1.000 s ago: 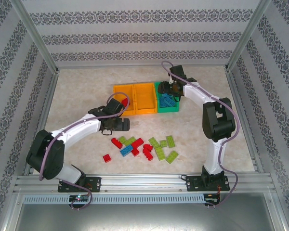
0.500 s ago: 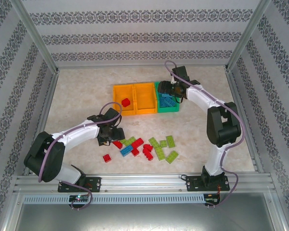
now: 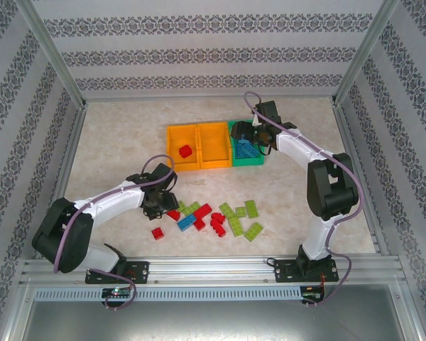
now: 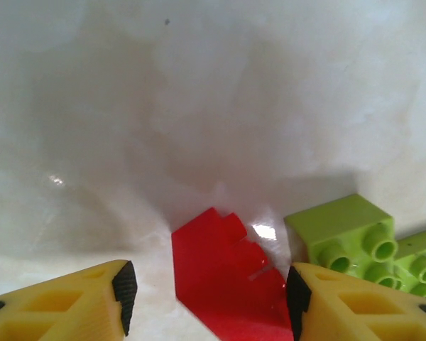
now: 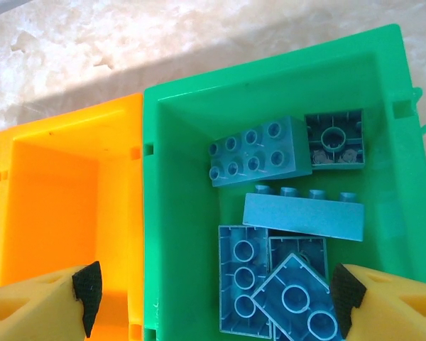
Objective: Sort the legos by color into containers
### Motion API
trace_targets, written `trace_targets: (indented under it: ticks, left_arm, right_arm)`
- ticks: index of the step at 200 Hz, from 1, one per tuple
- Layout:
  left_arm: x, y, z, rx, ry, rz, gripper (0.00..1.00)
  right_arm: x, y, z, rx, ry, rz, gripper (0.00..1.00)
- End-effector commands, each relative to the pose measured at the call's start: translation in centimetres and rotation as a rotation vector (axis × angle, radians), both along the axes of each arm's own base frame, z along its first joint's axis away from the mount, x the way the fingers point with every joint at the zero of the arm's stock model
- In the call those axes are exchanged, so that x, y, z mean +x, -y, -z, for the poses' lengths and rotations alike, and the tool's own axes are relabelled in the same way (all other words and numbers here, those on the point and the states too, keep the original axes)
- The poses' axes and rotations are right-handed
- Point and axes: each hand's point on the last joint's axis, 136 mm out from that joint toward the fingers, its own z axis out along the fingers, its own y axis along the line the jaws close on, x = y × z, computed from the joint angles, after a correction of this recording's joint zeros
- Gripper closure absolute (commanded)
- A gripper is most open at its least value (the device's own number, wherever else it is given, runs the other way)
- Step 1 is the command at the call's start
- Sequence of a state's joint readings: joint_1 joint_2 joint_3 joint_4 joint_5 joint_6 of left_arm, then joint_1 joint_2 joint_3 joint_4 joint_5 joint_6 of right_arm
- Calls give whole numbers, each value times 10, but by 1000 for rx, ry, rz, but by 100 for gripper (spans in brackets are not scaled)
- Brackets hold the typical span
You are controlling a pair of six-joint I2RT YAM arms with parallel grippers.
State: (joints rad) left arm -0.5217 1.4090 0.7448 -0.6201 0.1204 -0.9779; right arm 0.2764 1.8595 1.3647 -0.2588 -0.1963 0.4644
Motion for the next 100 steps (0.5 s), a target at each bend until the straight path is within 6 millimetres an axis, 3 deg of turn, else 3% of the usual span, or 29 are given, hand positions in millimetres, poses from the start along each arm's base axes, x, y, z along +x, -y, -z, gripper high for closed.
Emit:
trace_targets:
  ticks: [1, 70, 100]
  left_arm:
    - [2, 1, -2, -20, 8, -35, 44]
    - [19, 4, 1, -13, 49, -46, 51]
    - [21, 6, 4, -12, 44, -29, 62]
  right_arm:
    - [0, 3, -12, 24, 32, -4, 14]
    - [-5, 8, -10, 27, 29, 9, 13]
    - [-5, 12, -11, 25, 30, 15, 13]
